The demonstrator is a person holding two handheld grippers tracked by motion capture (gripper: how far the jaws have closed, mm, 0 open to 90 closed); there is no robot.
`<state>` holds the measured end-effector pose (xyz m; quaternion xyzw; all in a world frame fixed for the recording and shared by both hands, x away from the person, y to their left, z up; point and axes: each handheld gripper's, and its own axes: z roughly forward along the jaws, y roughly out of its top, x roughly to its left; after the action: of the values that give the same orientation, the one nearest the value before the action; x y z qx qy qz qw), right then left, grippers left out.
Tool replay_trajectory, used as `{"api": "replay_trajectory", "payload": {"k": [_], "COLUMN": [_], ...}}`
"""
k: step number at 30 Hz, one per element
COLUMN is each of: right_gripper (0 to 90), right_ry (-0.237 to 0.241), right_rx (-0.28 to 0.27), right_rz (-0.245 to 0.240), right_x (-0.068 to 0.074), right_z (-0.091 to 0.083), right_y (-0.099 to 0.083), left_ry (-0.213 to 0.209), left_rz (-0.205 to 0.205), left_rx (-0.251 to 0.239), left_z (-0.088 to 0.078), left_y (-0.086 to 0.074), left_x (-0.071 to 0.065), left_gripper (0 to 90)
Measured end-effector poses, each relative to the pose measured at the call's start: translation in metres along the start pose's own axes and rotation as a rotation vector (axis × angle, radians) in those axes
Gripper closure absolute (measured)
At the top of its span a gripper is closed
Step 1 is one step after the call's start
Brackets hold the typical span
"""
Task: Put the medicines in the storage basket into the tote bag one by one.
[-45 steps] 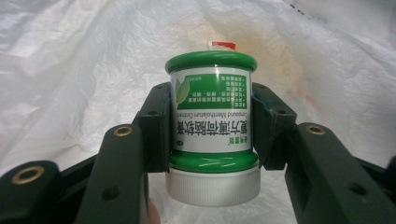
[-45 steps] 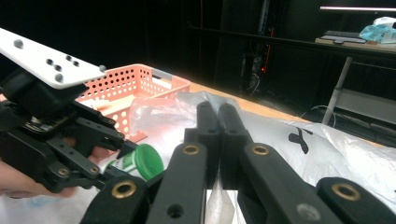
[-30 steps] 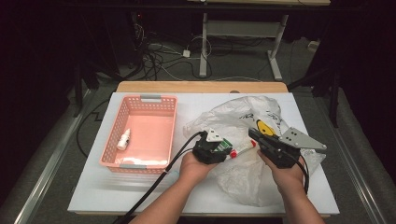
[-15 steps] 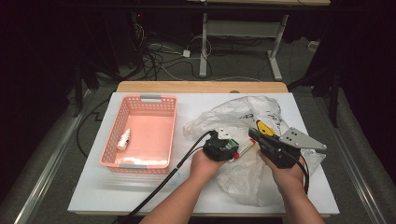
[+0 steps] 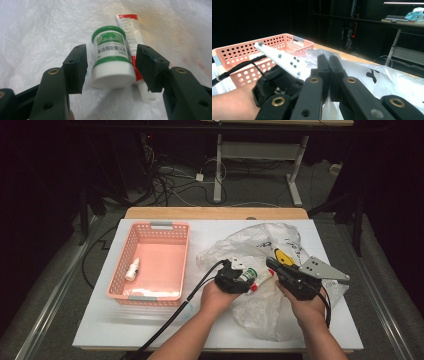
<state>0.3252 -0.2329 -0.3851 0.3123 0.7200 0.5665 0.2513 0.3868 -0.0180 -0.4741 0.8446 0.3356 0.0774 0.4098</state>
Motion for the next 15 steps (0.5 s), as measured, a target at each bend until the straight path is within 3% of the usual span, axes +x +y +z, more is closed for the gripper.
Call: {"api": "replay_trajectory", "payload": {"k": [7, 15], "right_gripper": [90.0, 90.0], "right_ry": [-0.001, 0.0], "right_rx": [0.001, 0.006], "right_rz": [-0.002, -0.006], "right_x": [0.0, 0.001], "right_z": [0.0, 0.001], "right_y": [0.0, -0.001], "left_ry": [-0.05, -0.098], "left_rz": [-0.01, -0.007], "left_rx": [-0.049, -0.055], "left_z": [-0.023, -0.048], "left_y": [-0.014, -0.028], "left_x": [-0.006, -0.016], "left_gripper": [36.5, 24.5]}}
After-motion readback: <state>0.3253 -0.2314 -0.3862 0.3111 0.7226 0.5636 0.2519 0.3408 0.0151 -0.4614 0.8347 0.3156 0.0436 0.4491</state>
